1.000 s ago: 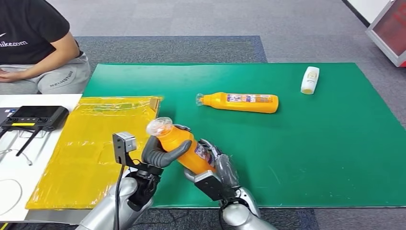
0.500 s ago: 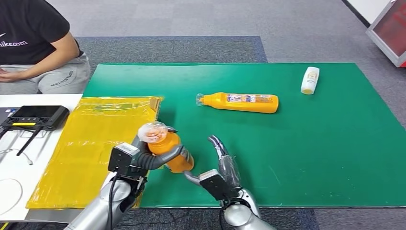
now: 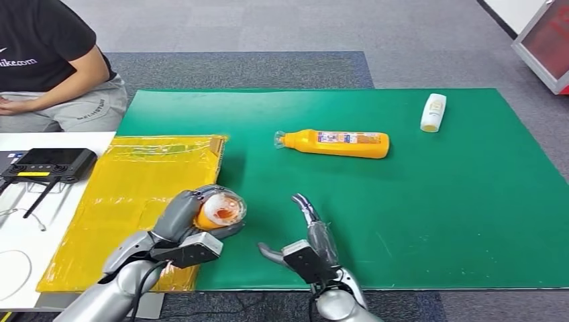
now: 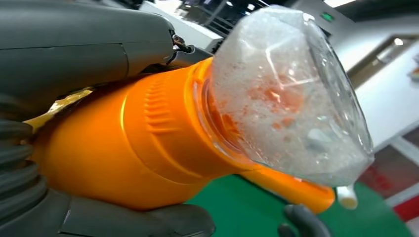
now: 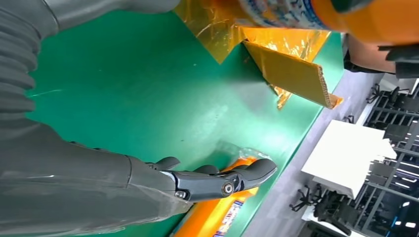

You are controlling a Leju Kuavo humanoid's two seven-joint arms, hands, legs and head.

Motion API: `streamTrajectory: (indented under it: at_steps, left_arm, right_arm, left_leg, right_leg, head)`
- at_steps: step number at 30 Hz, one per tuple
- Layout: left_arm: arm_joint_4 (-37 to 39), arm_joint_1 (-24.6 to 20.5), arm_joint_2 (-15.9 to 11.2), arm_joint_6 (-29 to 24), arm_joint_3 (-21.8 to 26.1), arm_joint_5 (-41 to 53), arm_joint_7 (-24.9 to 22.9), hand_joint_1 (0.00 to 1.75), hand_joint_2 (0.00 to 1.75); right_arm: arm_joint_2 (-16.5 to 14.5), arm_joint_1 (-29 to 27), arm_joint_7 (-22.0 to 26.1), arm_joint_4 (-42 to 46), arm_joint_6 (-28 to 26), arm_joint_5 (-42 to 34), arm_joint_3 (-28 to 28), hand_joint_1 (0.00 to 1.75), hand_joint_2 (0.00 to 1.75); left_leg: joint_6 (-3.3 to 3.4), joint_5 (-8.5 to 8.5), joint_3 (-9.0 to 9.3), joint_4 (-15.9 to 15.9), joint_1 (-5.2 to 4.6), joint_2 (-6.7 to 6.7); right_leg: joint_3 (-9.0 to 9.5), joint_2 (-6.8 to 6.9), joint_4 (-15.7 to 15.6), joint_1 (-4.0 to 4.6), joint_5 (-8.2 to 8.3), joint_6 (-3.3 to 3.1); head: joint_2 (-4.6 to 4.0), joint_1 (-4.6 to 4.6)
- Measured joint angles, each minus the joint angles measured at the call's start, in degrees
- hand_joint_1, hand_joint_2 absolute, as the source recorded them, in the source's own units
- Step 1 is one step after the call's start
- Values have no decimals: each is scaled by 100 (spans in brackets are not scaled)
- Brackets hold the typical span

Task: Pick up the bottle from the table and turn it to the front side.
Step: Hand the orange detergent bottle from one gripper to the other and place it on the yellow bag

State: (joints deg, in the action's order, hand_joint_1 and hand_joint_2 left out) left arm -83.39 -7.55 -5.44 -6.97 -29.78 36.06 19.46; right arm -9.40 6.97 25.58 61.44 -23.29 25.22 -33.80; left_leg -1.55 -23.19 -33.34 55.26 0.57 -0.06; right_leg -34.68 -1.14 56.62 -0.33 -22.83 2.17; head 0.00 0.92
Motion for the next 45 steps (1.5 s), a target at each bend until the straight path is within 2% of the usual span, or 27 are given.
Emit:
streamTrajectory:
  at_steps: [4,8,13,24,37,38,41,42,44,45]
  left_arm:
    - [-51,-77,-204,232,-5,232,-151,175,175]
    - [-46,-185,-397,538,24,72,-343,175,175]
    - [120,-339,-481,756,114,-184,-467,175,175]
    - [748,-557,-399,777,342,-358,-564,175,175]
    - [1649,-958,-1,788,336,-345,-649,172,175]
    - [1687,-970,22,771,336,-326,-654,151,175]
    - [1783,-1002,81,719,334,-266,-694,37,175]
    - [1816,-1007,102,701,331,-248,-710,14,175]
    - [1906,-989,147,679,310,-211,-747,0,175]
    - [1960,-957,169,666,298,-186,-764,0,175]
  right_arm:
    - [0,-18,25,-2,27,-2,48,0,175]
    - [-7,-15,60,-6,44,-40,90,0,175]
    - [-24,-6,85,-48,92,-118,97,0,175]
    - [-63,23,36,-139,220,-279,130,0,175]
    - [-134,130,-14,-307,287,-352,128,0,175]
    - [-141,139,-18,-313,286,-343,126,0,175]
    - [-168,185,-32,-322,286,-316,119,0,175]
    - [-178,204,-40,-323,287,-309,115,0,175]
    - [-197,235,-62,-323,289,-298,97,0,175]
    - [-204,242,-74,-324,290,-294,86,0,175]
  left_leg:
    - [-15,-3,14,-2,0,5]
    - [-24,10,18,-4,1,4]
    - [-32,16,30,-11,2,4]
    - [-28,-15,155,-53,1,6]
    - [-69,-55,316,-107,-1,5]
    - [-70,-61,332,-111,-1,4]
    - [-74,-72,365,-120,-2,3]
    - [-74,-71,367,-121,-2,3]
    - [-68,-61,362,-122,-1,6]
    - [-65,-57,359,-123,-1,8]
  right_leg:
    - [2,-12,2,0,10,-15]
    - [3,-13,10,1,15,-22]
    - [18,-14,14,1,22,-31]
    - [120,-16,13,0,3,-60]
    - [258,-15,13,-4,-42,-88]
    - [273,-15,13,-4,-49,-89]
    - [300,-15,13,-4,-64,-92]
    - [300,-15,13,-4,-65,-93]
    - [289,-20,13,-3,-60,-99]
    - [283,-23,13,-2,-58,-101]
  head:
    - [0,-1]
    - [0,-1]
    - [0,-1]
    - [0,-1]
    - [0,-1]
    - [0,-2]
    - [0,-1]
    - [0,-1]
    - [0,-1]
    - [0,-1]
